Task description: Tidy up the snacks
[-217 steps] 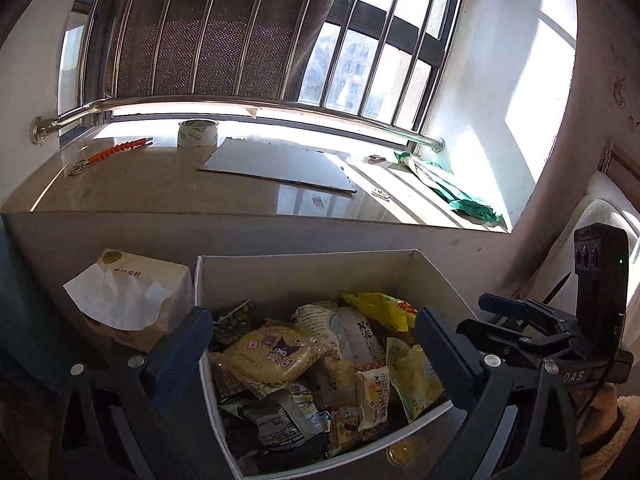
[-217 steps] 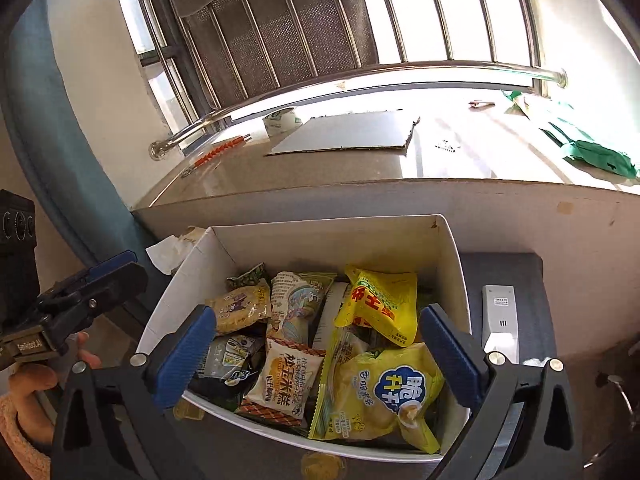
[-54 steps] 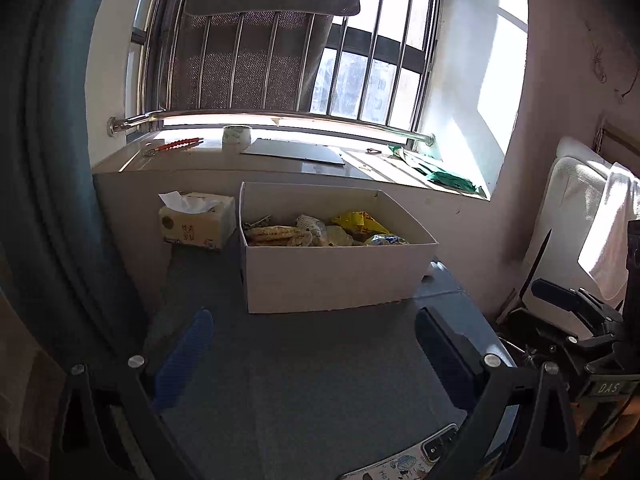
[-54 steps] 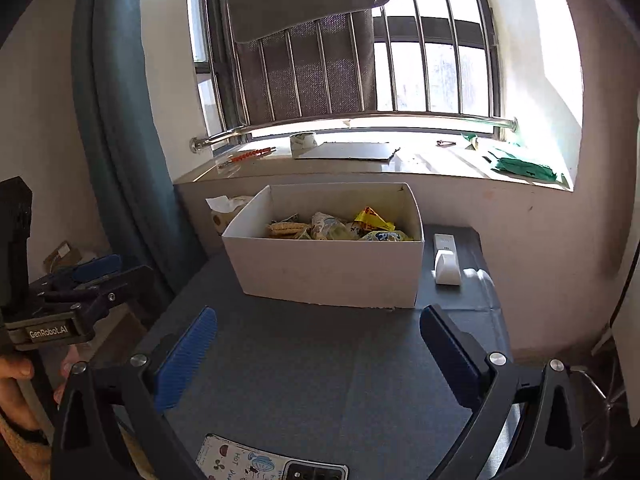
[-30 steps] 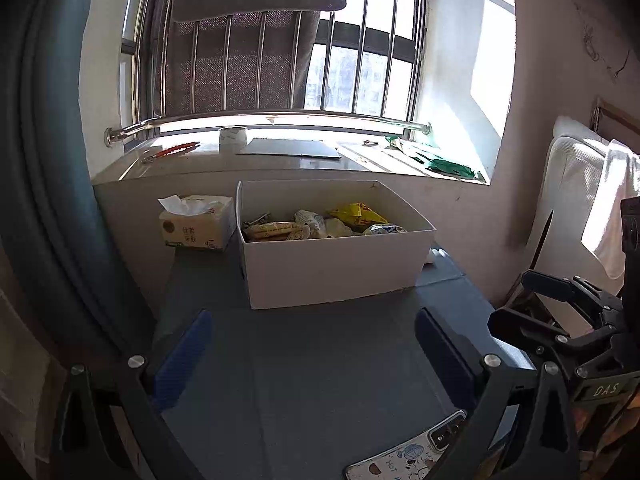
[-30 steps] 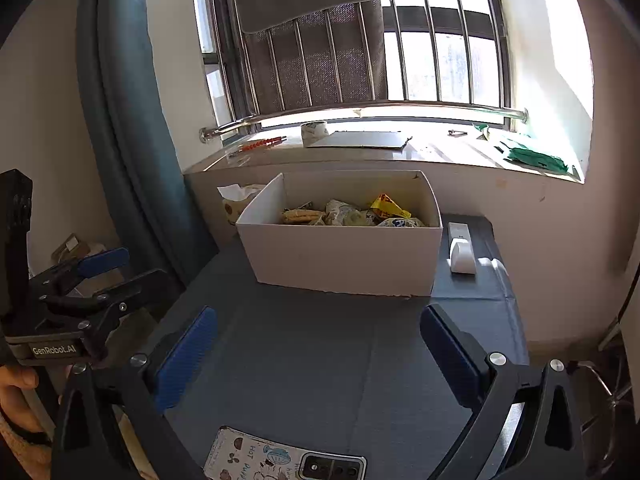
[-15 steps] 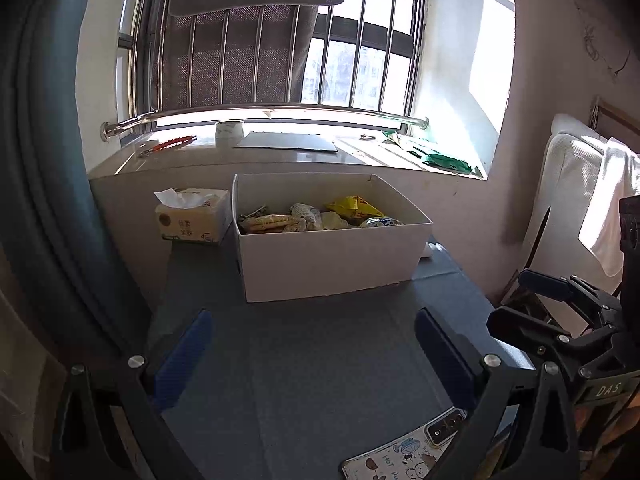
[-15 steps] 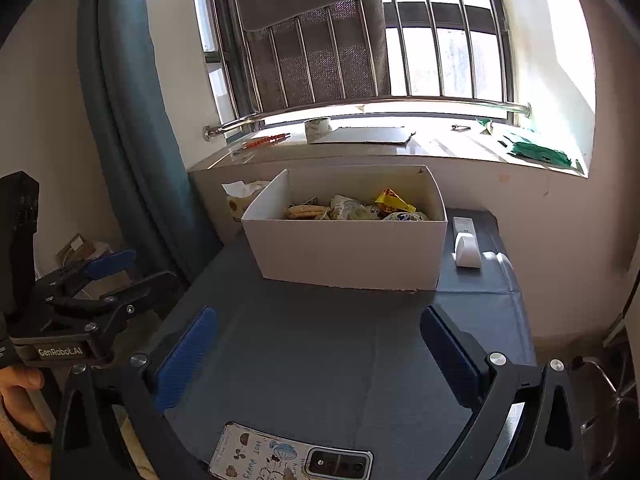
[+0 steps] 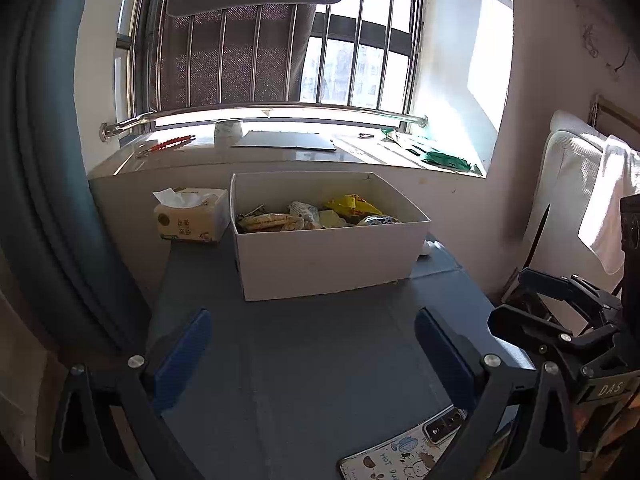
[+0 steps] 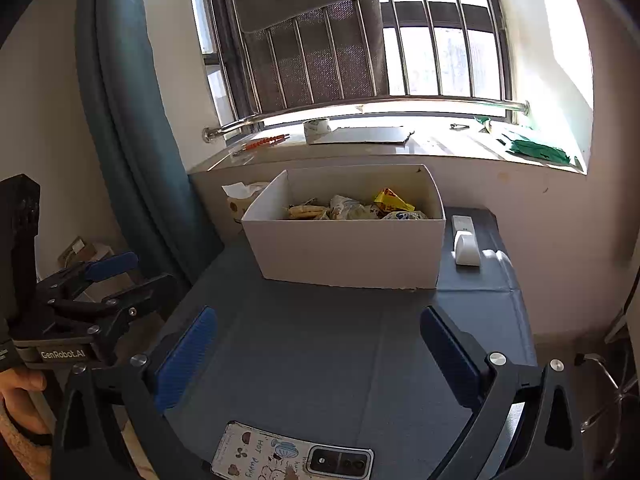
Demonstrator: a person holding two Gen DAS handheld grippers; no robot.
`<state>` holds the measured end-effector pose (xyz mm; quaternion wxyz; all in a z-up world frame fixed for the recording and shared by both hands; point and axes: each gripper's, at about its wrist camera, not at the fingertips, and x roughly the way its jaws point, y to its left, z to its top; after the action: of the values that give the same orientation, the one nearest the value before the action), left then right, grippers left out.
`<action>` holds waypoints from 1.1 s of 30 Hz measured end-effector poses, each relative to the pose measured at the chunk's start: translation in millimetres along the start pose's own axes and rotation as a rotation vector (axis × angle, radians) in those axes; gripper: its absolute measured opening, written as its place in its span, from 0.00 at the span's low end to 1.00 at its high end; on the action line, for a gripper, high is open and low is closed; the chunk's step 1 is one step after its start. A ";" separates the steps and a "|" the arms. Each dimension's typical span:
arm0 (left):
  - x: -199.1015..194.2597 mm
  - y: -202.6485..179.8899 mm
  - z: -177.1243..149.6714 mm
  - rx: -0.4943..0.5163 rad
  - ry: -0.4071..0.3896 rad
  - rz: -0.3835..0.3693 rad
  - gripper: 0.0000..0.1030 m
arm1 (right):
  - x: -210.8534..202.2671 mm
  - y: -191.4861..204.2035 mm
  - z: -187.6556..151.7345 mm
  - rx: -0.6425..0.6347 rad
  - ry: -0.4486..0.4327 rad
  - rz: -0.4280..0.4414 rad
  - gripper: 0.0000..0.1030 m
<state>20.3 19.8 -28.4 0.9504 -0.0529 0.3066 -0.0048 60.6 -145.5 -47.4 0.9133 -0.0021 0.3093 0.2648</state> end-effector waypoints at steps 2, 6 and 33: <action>-0.9 -0.7 -0.3 0.002 -0.001 -0.004 1.00 | -1.6 -1.0 -0.1 0.006 -0.001 0.001 1.00; -4.6 -4.0 -1.1 0.008 -0.006 -0.006 1.00 | -5.3 -1.2 -2.0 0.009 -0.005 -0.002 1.00; -13.3 -4.4 -4.9 -0.003 -0.013 -0.009 1.00 | -8.7 7.4 -4.0 0.002 0.003 0.009 1.00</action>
<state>6.6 15.5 -24.2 0.9523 -0.0558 0.3000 -0.0082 48.9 -144.0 -44.5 0.9116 -0.0001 0.3109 0.2687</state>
